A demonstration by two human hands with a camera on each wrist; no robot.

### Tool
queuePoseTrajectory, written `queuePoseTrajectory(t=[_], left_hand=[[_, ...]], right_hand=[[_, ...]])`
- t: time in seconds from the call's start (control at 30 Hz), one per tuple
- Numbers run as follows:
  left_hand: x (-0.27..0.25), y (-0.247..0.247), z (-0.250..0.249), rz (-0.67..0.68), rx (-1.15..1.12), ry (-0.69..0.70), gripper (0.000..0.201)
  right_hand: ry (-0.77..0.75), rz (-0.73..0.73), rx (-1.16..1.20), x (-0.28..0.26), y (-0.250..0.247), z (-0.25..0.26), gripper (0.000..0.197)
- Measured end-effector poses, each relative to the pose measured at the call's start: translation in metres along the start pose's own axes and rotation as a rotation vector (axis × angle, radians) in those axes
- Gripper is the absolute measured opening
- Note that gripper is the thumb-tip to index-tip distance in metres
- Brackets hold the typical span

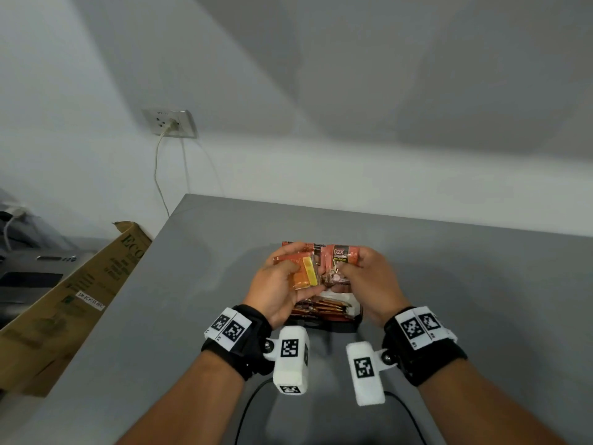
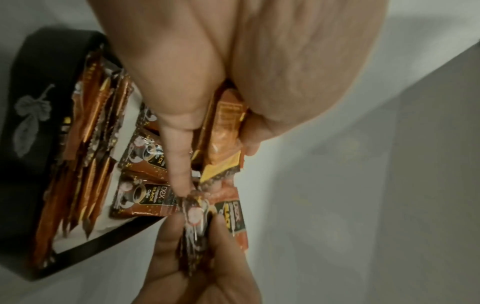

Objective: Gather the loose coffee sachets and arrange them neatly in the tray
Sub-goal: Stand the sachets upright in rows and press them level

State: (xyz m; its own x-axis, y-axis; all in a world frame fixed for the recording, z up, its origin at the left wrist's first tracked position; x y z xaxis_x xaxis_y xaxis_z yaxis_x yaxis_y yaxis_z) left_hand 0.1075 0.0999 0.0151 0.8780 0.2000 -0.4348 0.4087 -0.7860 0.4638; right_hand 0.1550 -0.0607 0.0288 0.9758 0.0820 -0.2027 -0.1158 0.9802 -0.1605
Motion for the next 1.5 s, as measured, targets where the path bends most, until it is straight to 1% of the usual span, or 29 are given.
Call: queuePoseTrajectory(t=[0.1, 0.2, 0.27, 0.3, 0.37, 0.4, 0.47, 0.53, 0.57, 0.63, 0.7, 0.73, 0.8, 0.83, 0.9, 0.97, 1.17, 1.23, 1.27, 1.33, 1.43, 1.5], left_hand=[[0.003, -0.006, -0.002, -0.071, 0.055, 0.058, 0.026], [0.005, -0.009, -0.008, -0.138, 0.066, 0.152, 0.022], [0.003, -0.005, -0.016, -0.151, 0.094, 0.267, 0.025], [0.001, -0.002, -0.022, -0.15, 0.159, 0.348, 0.029], [-0.005, 0.008, -0.03, -0.124, 0.349, 0.52, 0.034], [-0.009, 0.015, -0.031, -0.086, 0.436, 0.582, 0.036], [-0.015, 0.025, -0.026, 0.008, 0.617, 0.677, 0.039], [-0.021, 0.029, -0.02, 0.055, 0.794, 0.757, 0.045], [-0.023, 0.029, -0.018, 0.078, 0.822, 0.763, 0.046], [-0.023, 0.031, -0.014, 0.146, 0.846, 0.715, 0.047], [-0.023, 0.03, -0.012, 0.177, 0.811, 0.662, 0.051], [-0.022, 0.028, -0.013, 0.164, 0.738, 0.623, 0.052], [-0.018, 0.02, -0.016, 0.09, 0.568, 0.551, 0.052], [-0.016, 0.018, -0.017, 0.051, 0.535, 0.527, 0.05], [-0.014, 0.016, -0.019, -0.009, 0.587, 0.519, 0.048], [-0.012, 0.014, -0.019, -0.028, 0.611, 0.49, 0.048], [-0.006, 0.003, -0.021, -0.062, 0.411, 0.381, 0.04], [-0.005, 0.0, -0.026, -0.06, 0.406, 0.364, 0.038], [-0.004, 0.0, -0.031, -0.056, 0.458, 0.389, 0.04], [-0.004, 0.004, -0.041, 0.002, 0.669, 0.485, 0.043], [-0.009, 0.027, -0.041, 0.194, 1.077, 0.57, 0.042], [-0.014, 0.043, -0.036, 0.304, 1.216, 0.619, 0.039]], right_hand=[[0.132, 0.008, 0.201, -0.002, -0.003, -0.005, 0.018], [0.177, 0.034, 0.277, -0.003, -0.002, -0.009, 0.019], [0.202, 0.078, 0.318, -0.007, 0.004, -0.011, 0.025], [0.225, 0.107, 0.332, -0.009, 0.009, -0.012, 0.028], [0.286, 0.175, 0.381, -0.012, 0.019, -0.016, 0.031], [0.314, 0.194, 0.42, -0.012, 0.022, -0.019, 0.032], [0.345, 0.208, 0.507, -0.012, 0.026, -0.019, 0.038], [0.337, 0.247, 0.579, -0.013, 0.026, -0.014, 0.041], [0.336, 0.262, 0.604, -0.014, 0.024, -0.011, 0.039], [0.343, 0.3, 0.672, -0.017, 0.023, -0.008, 0.037], [0.329, 0.304, 0.657, -0.015, 0.022, -0.01, 0.036], [0.318, 0.284, 0.623, -0.014, 0.021, -0.011, 0.034], [0.29, 0.252, 0.554, -0.012, 0.019, -0.012, 0.033], [0.268, 0.25, 0.52, -0.011, 0.017, -0.011, 0.033], [0.221, 0.242, 0.477, -0.01, 0.015, -0.007, 0.03], [0.19, 0.237, 0.463, -0.009, 0.014, -0.004, 0.027], [0.172, 0.365, 0.45, -0.013, 0.011, -0.007, 0.029], [0.194, 0.382, 0.432, -0.012, 0.008, -0.01, 0.031], [0.212, 0.387, 0.42, -0.012, 0.006, -0.012, 0.032], [0.25, 0.382, 0.366, -0.009, 0.004, -0.017, 0.035], [0.282, 0.376, 0.24, -0.005, 0.003, -0.022, 0.036], [0.297, 0.467, 0.239, -0.01, 0.012, -0.02, 0.031]])
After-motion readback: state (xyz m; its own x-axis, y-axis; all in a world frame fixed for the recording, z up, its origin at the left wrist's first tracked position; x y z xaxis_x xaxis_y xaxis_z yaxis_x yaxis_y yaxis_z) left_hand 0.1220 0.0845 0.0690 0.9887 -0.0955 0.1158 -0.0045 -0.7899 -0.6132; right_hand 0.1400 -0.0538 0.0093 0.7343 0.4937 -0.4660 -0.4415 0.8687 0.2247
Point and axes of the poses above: each hand's wrist, its own x-axis towards the middle knuckle, its own y-axis out of the palm, z = x × y, the point moved 7 cm from there along x, towards the middle knuckle, and after that the axes turned 5 degrees about -z, right-handed, at the moved point
